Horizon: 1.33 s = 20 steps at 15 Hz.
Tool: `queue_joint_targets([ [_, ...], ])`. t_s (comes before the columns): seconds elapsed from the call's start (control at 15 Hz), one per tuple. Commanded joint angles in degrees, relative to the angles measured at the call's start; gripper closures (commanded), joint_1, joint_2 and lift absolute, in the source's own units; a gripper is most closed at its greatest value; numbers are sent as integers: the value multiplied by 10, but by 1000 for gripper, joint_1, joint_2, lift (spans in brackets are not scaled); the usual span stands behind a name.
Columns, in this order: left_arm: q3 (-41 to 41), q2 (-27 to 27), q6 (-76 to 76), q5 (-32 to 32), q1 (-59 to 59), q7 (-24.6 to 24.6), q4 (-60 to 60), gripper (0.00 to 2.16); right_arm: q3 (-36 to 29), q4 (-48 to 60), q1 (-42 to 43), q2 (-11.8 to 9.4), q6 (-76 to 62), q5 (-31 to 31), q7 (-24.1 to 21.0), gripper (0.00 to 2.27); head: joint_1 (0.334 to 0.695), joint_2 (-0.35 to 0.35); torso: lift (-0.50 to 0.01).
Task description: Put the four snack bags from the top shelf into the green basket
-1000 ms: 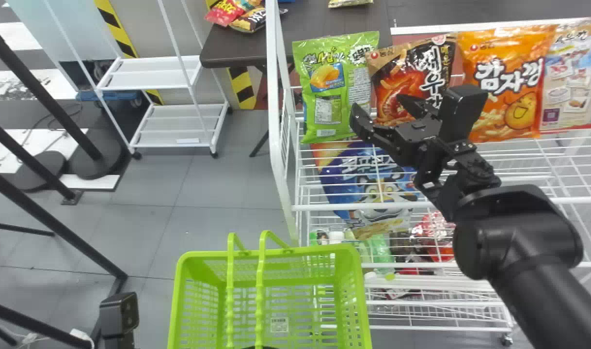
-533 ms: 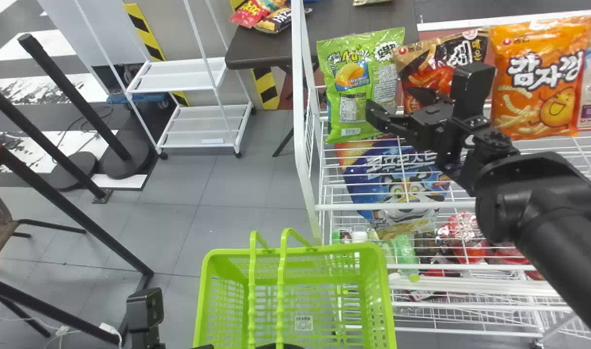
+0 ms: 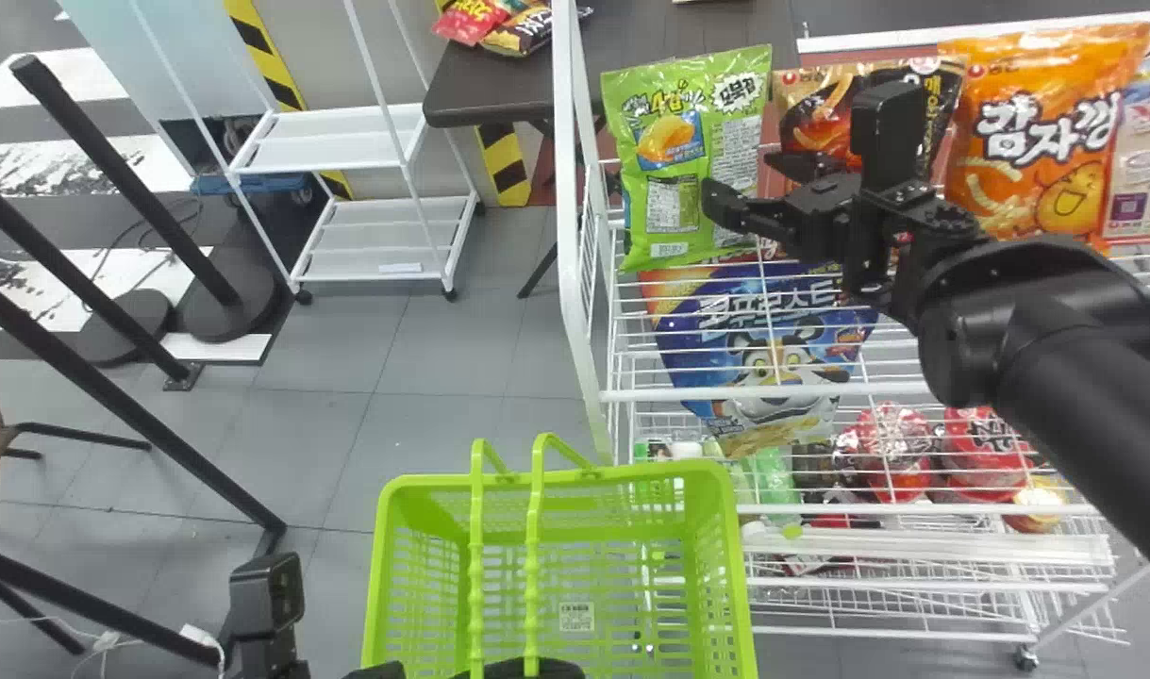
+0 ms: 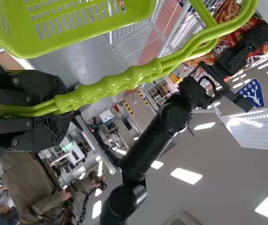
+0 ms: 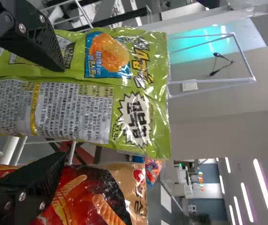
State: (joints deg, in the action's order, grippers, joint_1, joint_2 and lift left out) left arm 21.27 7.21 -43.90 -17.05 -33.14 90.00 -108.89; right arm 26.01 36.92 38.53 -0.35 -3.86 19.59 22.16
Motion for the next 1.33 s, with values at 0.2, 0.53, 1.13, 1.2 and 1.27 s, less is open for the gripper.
queue_joint_targets([
  [0.2,1,0,2,-1,0,6,3,2145,-9,-11,17,4,35,-18,16,1939,695,210,0],
  [0.53,11,0,0,-16,3,6,11,2145,-23,-2,8,4,38,-24,33,2246,695,203,0],
  [1.13,20,0,0,-20,4,6,21,2145,-102,355,-188,4,188,-68,15,2246,695,244,0],
  [1.2,20,0,0,-19,4,6,21,2145,-114,413,-221,4,212,-76,11,2246,695,250,0],
  [1.27,20,0,0,-19,6,6,22,2145,-131,468,-254,4,240,-87,9,2246,695,259,0],
])
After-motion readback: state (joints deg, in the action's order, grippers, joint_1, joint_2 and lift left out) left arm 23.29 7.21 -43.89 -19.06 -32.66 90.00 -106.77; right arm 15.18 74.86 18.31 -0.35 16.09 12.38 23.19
